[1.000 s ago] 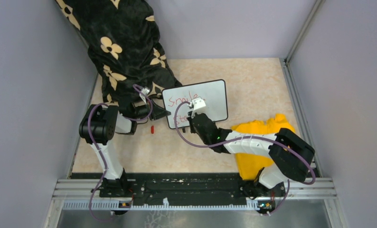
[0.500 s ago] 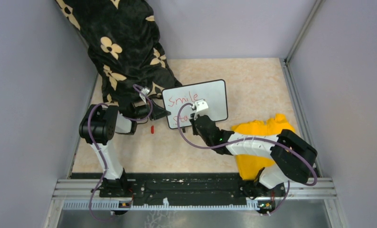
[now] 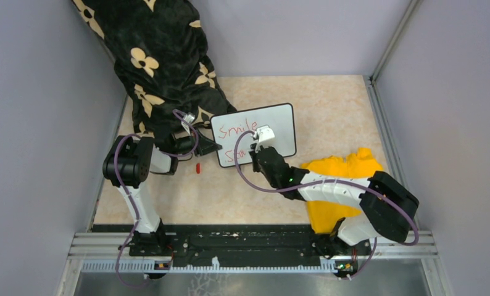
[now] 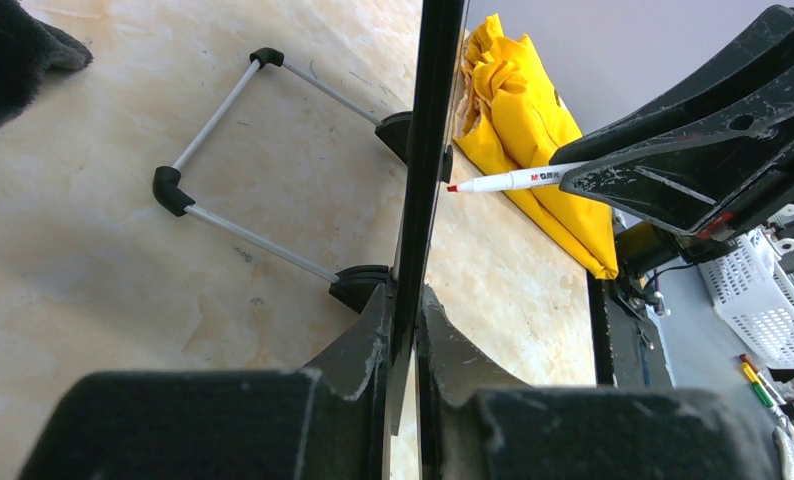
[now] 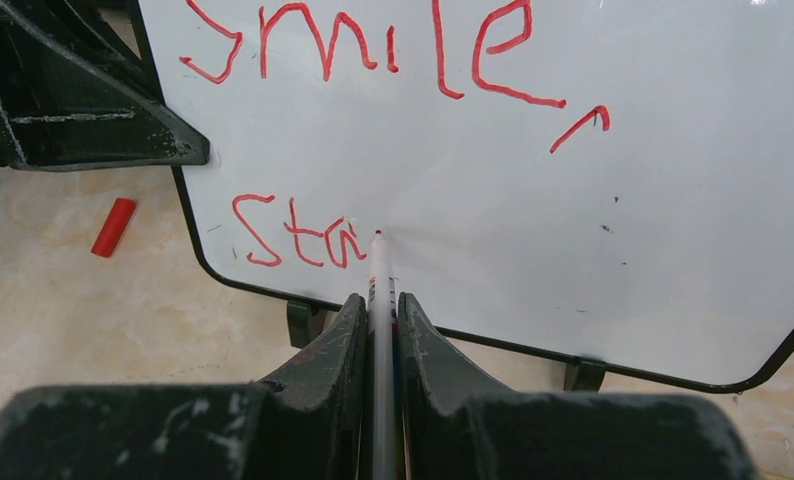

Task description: Write a sentence on the whiteboard

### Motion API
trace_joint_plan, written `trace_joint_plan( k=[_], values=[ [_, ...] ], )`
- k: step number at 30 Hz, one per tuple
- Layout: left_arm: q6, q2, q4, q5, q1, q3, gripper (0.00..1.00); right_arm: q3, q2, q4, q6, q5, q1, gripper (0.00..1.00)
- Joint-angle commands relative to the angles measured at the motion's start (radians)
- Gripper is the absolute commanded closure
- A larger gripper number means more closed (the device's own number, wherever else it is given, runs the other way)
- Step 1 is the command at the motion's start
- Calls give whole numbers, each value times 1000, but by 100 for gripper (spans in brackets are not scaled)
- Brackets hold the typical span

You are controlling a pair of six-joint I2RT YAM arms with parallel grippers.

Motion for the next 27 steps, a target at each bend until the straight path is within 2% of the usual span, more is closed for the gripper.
trace_joint_plan(
  k=[1, 27],
  values=[
    [24, 19, -88, -17, -11, -4, 100, 58, -8, 36, -20, 8, -17, 100],
    [24, 19, -91, -19, -11, -3, 100, -14, 7, 29, 31, 15, -25, 100]
  ],
)
